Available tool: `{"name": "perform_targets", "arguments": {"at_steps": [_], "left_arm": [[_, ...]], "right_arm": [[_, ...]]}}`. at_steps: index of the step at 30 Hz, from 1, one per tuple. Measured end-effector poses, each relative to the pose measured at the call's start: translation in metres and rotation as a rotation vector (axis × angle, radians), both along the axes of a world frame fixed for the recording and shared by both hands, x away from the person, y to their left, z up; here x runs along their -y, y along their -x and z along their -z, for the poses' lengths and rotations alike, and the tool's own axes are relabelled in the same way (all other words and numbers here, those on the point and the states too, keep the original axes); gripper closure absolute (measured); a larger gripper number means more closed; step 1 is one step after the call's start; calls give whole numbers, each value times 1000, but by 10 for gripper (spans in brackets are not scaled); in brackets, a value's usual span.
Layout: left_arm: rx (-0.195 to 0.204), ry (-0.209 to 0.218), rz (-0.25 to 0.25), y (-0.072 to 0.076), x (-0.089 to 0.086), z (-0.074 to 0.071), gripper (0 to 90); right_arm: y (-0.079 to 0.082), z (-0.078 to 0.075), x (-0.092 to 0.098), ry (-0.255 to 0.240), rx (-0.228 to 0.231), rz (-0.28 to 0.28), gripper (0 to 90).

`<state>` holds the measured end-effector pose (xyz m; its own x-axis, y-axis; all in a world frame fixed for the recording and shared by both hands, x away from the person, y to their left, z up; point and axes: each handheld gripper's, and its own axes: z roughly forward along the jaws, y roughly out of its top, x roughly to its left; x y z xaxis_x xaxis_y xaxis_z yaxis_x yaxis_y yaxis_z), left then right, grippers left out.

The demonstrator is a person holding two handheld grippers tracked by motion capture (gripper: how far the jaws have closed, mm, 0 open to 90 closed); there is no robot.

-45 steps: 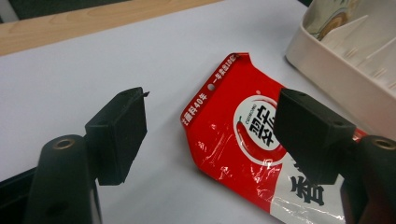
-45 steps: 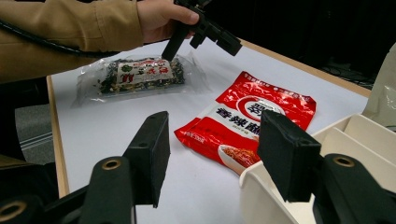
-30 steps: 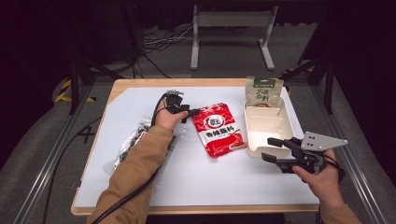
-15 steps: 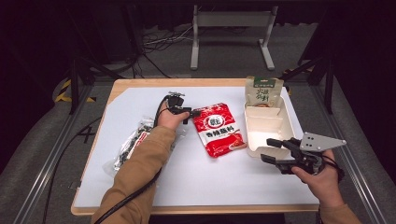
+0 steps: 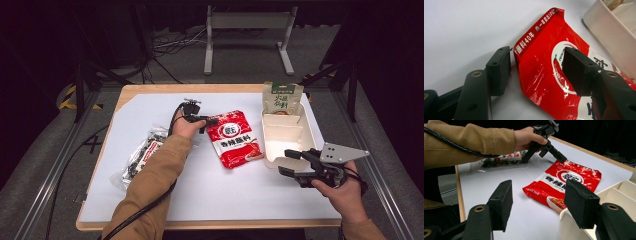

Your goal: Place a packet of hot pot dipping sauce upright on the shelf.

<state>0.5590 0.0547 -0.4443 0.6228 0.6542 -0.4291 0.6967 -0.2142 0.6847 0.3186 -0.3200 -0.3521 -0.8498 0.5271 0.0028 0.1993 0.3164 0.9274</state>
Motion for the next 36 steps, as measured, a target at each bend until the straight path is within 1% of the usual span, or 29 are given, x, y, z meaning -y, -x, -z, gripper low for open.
{"name": "perform_targets", "arguments": {"at_steps": [4,5,9,11,13,14,18,20,22,24,25,26,28,29,30,31,32,33,34,35,36], "left_arm": [[-3,-1,15,0,2,0,417],[-6,14,14,1,2,0,418],[-10,33,23,2,4,-1,437],[5,33,32,3,5,-2,446],[7,35,35,4,5,-3,451],[20,45,39,5,4,-3,451],[24,59,57,8,4,-3,470],[30,52,66,9,4,-3,472],[38,38,74,11,6,-3,474],[42,14,85,11,7,-3,494],[40,-10,86,12,9,-3,504],[41,-34,82,12,10,-3,511],[39,-62,71,11,13,-2,530],[36,-91,70,11,14,-2,531],[33,-103,62,11,15,-2,546],[36,-127,58,10,16,-2,559],[34,-137,52,10,17,-2,578],[34,-137,52,10,17,-2,601],[40,-153,48,9,18,-2,601],[40,-169,40,9,18,-2,633],[43,-173,31,9,18,-2,669]], "right_arm": [[0,0,-1,0,0,-5,392],[0,1,-1,1,0,-5,392],[0,1,-2,2,1,-5,388],[0,1,-2,1,1,-6,388],[0,1,-2,1,2,-7,387],[0,1,-2,2,1,-7,387],[0,1,-2,1,-1,-8,386],[0,2,-3,2,-4,-9,386],[-1,2,-4,4,-6,-13,386],[-1,3,-5,6,-7,-16,386],[-1,3,-5,5,-8,-19,386],[-1,3,-6,6,-8,-22,386],[0,3,-7,7,-8,-27,386],[0,3,-7,7,-7,-28,386],[0,3,-7,7,-6,-29,385],[0,2,-7,7,-5,-30,384],[0,2,-7,6,-5,-32,384],[0,2,-7,6,-5,-32,384],[0,2,-7,6,-4,-31,384],[1,2,-6,6,-4,-29,384],[1,2,-6,5,-4,-29,384]]}}
